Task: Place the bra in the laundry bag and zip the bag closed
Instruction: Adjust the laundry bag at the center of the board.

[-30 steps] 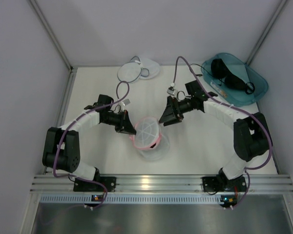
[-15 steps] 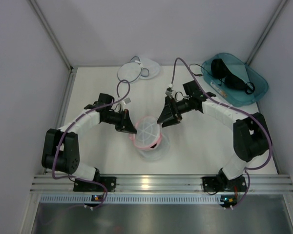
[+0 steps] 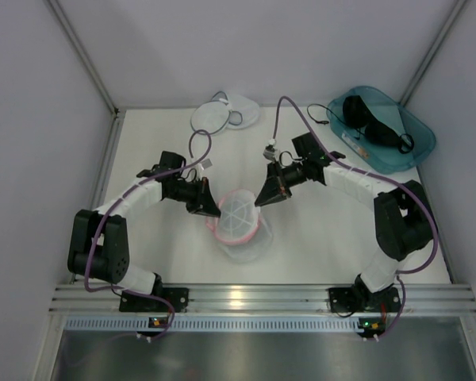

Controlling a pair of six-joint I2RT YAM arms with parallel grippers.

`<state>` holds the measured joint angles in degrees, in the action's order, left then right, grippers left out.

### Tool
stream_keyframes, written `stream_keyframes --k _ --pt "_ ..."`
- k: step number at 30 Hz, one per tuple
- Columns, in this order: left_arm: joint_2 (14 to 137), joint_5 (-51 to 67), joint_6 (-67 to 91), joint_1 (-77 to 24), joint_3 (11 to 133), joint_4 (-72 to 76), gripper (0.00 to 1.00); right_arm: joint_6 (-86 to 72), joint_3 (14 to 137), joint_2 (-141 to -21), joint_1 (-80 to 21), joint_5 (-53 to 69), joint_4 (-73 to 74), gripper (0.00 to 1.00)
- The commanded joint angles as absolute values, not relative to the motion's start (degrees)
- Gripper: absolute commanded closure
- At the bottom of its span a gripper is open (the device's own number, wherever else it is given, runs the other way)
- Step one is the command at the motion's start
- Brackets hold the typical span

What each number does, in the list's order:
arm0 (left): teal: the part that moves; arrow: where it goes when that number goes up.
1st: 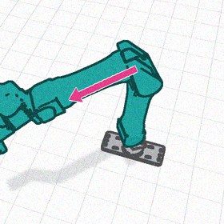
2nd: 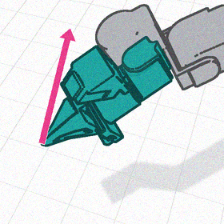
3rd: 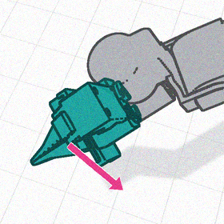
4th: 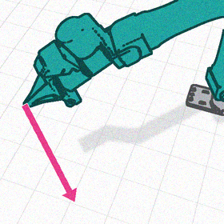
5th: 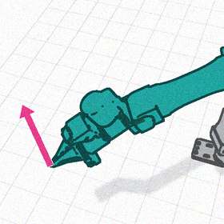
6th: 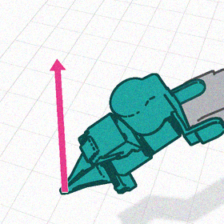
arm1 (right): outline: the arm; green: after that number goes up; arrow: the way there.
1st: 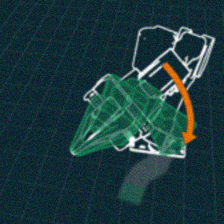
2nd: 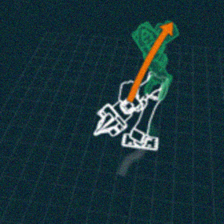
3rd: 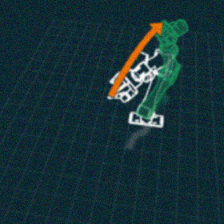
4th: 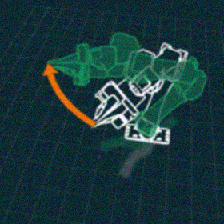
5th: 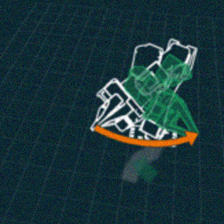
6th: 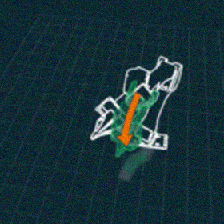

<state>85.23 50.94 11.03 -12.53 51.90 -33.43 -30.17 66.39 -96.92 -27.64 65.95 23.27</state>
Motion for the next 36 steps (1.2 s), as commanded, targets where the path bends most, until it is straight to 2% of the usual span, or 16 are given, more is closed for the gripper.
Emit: stream_keyframes --k 1,10,14,17,19,21,24,25,28,32,36 --pt "82.7 50.4 11.2 -12.8 54.8 -33.3 1.0 -30.4 66.3 -96.3 -28.4 68.6 20.0 1.0" --pt "76.7 41.2 5.1 -12.7 59.1 -37.2 1.0 -29.1 64.1 -94.4 -25.8 67.6 19.9 1.0" --pt "70.9 33.9 -5.1 -12.7 62.7 -38.2 0.62 -29.8 63.4 -94.5 -25.8 67.0 19.0 1.0" --pt "68.9 29.4 -18.1 -13.0 66.5 -41.0 0.52 -31.4 63.3 -95.2 -25.6 67.3 17.6 1.0" --pt "68.1 28.1 -24.1 -14.7 68.5 -42.8 0.49 -32.6 63.5 -95.5 -25.7 67.0 17.5 1.0" --pt "68.0 25.4 -30.5 -18.6 71.7 -45.1 0.49 -34.7 63.5 -96.5 -25.8 66.9 17.3 1.0" --pt "70.4 15.9 -36.4 -33.2 76.4 -48.4 0.51 -38.2 63.2 -97.5 -25.7 67.7 15.9 1.0" --pt "72.7 11.3 -37.4 -41.4 77.6 -49.0 0.51 -38.9 63.2 -97.6 -25.7 67.8 15.6 1.0" --pt "79.8 8.4 -40.2 -53.1 84.4 -54.7 0.51 -39.9 63.2 -97.6 -25.8 67.7 16.5 1.0" --pt "89.2 2.1 -41.0 -62.1 95.2 -59.8 0.53 -40.3 62.4 -97.2 -25.8 67.4 17.3 1.0" --pt "97.8 -5.9 -41.0 -70.8 99.9 -64.2 0.57 -40.7 62.1 -97.8 -25.6 67.8 17.2 1.0"
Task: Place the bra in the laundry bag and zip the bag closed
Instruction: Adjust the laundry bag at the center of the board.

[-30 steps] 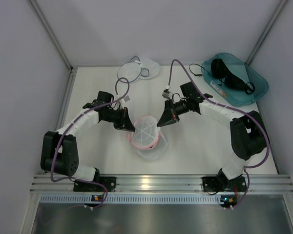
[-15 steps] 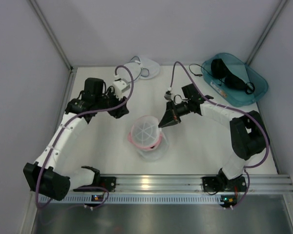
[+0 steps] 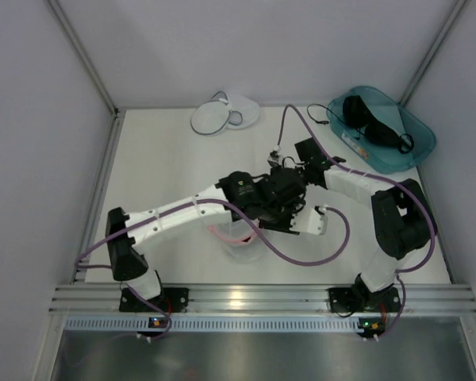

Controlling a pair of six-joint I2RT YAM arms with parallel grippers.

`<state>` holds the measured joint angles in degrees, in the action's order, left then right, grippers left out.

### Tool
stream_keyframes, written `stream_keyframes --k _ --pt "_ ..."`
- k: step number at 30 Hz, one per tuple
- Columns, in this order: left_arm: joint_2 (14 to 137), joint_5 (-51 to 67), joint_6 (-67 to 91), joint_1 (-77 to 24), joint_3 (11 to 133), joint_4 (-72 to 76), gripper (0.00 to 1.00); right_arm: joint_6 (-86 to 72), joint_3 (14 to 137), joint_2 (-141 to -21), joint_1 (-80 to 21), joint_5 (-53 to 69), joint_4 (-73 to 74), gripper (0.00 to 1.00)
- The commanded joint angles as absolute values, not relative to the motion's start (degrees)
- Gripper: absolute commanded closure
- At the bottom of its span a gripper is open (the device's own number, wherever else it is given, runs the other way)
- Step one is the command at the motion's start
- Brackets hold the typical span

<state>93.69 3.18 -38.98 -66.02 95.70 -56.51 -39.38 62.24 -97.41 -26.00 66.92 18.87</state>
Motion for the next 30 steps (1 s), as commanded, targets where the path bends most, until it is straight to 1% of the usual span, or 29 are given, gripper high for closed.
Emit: stream_keyframes --k 1,2,5,13,22,30 --pt "99.2 -6.5 -40.8 -71.7 101.8 -66.6 0.59 -40.7 62.1 -98.1 -25.6 67.9 17.2 1.0" --pt "100.4 -6.9 -39.8 -72.3 102.7 -67.6 0.62 -40.7 62.1 -98.2 -25.6 68.0 17.1 1.0" --pt "104.4 -8.8 -38.2 -73.7 105.6 -71.2 0.65 -40.8 62.0 -98.9 -25.4 68.2 17.1 1.0" --pt "113.4 -16.1 -34.5 -75.0 113.0 -78.5 0.62 -40.6 61.6 -100.4 -25.0 68.3 16.8 1.0" --pt "116.6 -19.5 -33.8 -75.1 112.8 -81.5 0.62 -41.5 60.9 -100.4 -24.8 69.1 16.2 1.0" --pt "117.6 -20.3 -33.9 -74.6 111.2 -81.6 0.62 -43.0 59.9 -100.3 -24.5 70.3 14.5 1.0"
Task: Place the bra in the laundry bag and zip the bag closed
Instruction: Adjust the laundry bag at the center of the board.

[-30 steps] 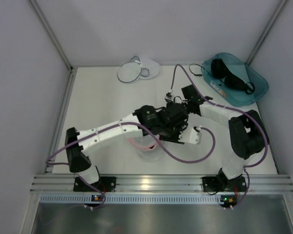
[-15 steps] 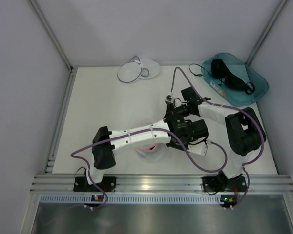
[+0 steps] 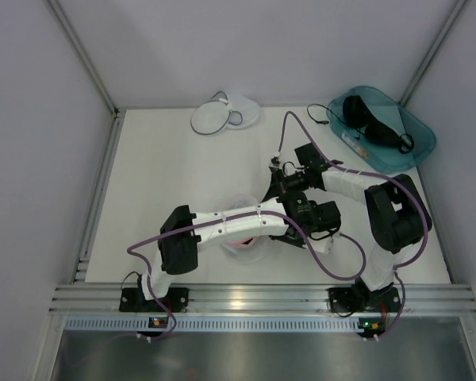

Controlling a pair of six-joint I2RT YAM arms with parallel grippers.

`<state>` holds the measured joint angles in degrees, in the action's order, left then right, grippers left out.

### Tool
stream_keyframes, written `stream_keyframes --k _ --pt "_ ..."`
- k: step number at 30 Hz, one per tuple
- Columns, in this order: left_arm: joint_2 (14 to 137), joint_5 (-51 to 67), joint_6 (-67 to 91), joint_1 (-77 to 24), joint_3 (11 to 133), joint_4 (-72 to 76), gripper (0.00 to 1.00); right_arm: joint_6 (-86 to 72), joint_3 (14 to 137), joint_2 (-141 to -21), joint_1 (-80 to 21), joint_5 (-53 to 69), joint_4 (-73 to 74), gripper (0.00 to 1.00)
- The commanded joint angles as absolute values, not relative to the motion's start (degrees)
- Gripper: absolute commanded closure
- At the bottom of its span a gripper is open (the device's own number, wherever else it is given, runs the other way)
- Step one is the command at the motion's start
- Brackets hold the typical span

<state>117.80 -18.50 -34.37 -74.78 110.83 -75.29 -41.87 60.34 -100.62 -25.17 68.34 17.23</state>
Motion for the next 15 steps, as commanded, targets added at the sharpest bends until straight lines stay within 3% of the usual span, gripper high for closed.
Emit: stream_keyframes --k 1,15 --pt "117.6 -20.3 -34.0 -74.5 110.7 -81.5 0.62 -43.0 59.8 -100.2 -24.4 70.2 14.4 1.0" --pt "118.7 -21.8 -33.7 -73.6 108.5 -83.4 0.55 -42.0 59.3 -99.3 -24.5 69.7 15.0 1.0"
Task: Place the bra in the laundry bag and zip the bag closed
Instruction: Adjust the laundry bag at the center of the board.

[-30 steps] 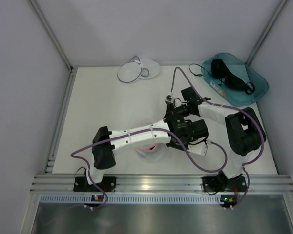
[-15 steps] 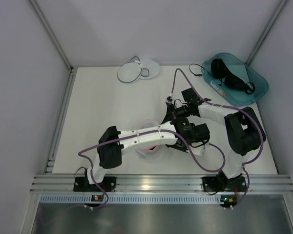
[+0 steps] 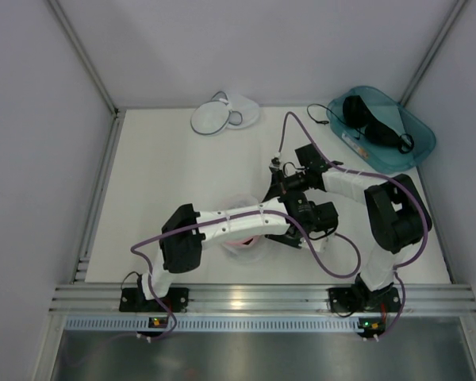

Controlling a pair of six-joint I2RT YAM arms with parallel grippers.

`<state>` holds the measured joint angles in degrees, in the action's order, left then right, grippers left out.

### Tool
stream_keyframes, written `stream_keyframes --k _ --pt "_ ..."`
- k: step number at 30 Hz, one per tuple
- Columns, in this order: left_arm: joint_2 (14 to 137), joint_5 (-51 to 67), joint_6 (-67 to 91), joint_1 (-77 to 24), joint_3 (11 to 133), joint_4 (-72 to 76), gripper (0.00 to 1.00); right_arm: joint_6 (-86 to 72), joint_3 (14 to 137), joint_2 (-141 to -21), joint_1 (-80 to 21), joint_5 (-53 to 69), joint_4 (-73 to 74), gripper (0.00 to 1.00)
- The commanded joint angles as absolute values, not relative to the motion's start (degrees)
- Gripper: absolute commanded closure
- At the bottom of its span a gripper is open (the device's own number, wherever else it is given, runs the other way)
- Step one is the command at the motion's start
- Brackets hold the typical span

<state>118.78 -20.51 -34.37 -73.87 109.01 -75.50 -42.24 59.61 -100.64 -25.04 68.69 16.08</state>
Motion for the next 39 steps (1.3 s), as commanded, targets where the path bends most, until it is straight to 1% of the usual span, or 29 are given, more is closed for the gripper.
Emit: stream_keyframes --k 1,5,11,13,15,16,18,19,22,31,39 --pt "118.6 -21.9 -33.7 -73.6 108.4 -83.4 0.55 -41.9 59.4 -99.3 -24.4 69.6 15.1 1.0" --pt "118.3 -22.1 -33.3 -73.1 107.4 -83.4 0.53 -41.5 59.4 -99.1 -24.3 69.6 15.4 1.0" --pt "118.3 -23.5 -33.4 -72.2 107.0 -83.3 0.56 -40.8 59.4 -98.9 -24.3 69.5 16.0 1.0" --pt "118.3 -23.8 -33.6 -72.2 107.0 -83.4 0.59 -40.7 59.4 -99.0 -24.3 69.4 16.0 1.0" --pt "118.3 -24.0 -33.5 -72.1 106.9 -83.3 0.64 -40.6 59.4 -99.0 -24.3 69.4 16.1 1.0" --pt "118.3 -23.9 -33.6 -72.1 107.0 -83.4 0.71 -40.5 59.5 -99.0 -24.3 69.3 16.2 1.0" --pt "118.3 -23.6 -33.5 -72.1 107.1 -83.4 0.8 -40.4 59.6 -99.0 -24.3 69.3 16.3 1.0" --pt "118.3 -23.6 -33.5 -72.1 107.1 -83.4 0.88 -40.3 59.7 -99.0 -24.3 69.3 16.3 1.0" --pt "118.1 -23.3 -33.7 -72.1 107.4 -83.5 1.0 -39.8 60.2 -99.3 -24.2 69.3 16.4 1.0" --pt "117.2 -17.9 -31.6 -75.5 105.7 -84.5 1.0 -36.2 65.3 -102.4 -23.0 68.5 20.1 1.0" --pt "116.7 -16.3 -30.0 -78.1 105.1 -84.6 0.99 -34.3 68.3 -104.3 -22.6 68.0 21.7 1.0"
